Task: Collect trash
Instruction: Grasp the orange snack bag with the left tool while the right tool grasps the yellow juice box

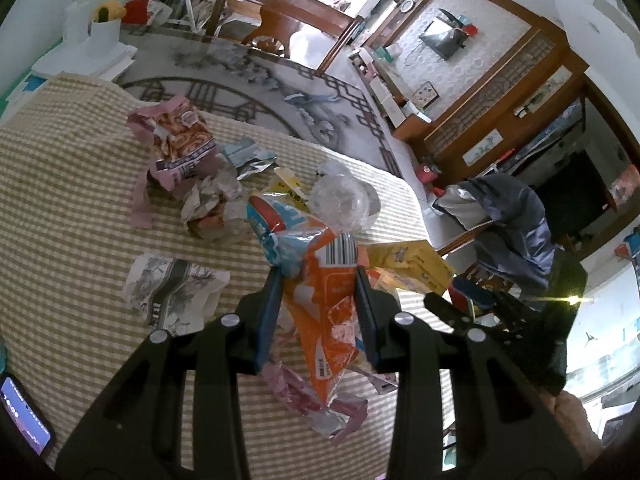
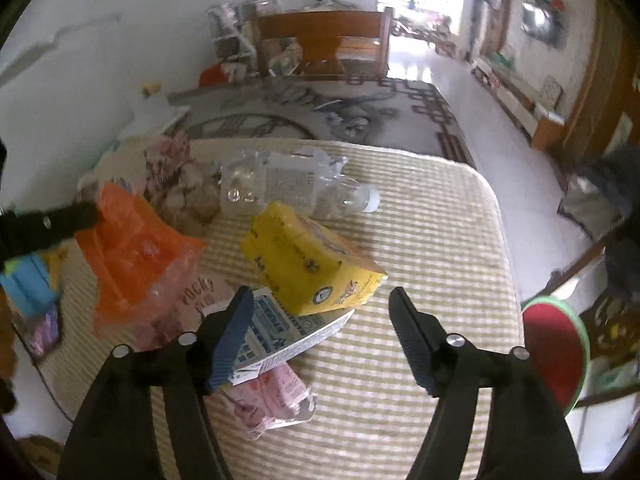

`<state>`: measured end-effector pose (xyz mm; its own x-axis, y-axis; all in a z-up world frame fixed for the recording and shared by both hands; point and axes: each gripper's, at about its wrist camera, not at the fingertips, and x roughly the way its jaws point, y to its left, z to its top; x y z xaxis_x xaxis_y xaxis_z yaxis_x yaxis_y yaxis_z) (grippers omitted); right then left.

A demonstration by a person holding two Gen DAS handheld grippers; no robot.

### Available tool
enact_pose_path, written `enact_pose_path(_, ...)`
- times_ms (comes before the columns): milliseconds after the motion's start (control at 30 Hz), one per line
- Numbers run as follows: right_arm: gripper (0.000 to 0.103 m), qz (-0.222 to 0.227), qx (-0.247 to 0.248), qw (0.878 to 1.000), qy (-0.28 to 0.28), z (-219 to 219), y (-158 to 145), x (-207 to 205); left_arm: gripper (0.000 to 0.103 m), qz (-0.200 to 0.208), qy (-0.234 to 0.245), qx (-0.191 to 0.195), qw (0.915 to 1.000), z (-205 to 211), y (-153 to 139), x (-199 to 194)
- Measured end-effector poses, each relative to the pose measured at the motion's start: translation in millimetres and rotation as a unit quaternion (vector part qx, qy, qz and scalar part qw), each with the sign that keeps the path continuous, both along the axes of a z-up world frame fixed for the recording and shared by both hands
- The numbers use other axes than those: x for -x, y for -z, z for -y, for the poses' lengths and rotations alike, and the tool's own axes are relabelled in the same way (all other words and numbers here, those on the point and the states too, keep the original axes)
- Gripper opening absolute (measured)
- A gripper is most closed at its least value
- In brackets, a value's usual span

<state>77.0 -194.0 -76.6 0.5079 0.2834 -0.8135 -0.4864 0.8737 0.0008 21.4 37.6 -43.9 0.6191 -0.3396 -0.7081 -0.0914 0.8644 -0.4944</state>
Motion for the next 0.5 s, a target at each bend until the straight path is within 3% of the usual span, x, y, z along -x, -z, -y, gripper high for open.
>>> enact_pose_path(100, 0.070, 0.025, 0.034, 0.999, -0.008, -10, 5, -2, 0.034, -0.002, 0.001, 0.002, 1.0000, 0, 1, 0)
enact_pose_path(267, 0.067, 0.049, 0.047, 0.998, -0.016, -18, 6, -6, 0.034, -0.002, 0.005, 0.003, 1.0000, 0, 1, 0)
enact_pose_path(333, 0.054, 0.051, 0.052, 0.997, -0.019, -21, 7, -7, 0.034, -0.002, 0.005, 0.003, 1.0000, 0, 2, 0)
enact_pose_path(500, 0.046, 0.058, 0.044, 0.997, -0.006, -16, 1, -6, 0.034, -0.001, 0.005, 0.004, 1.0000, 0, 1, 0)
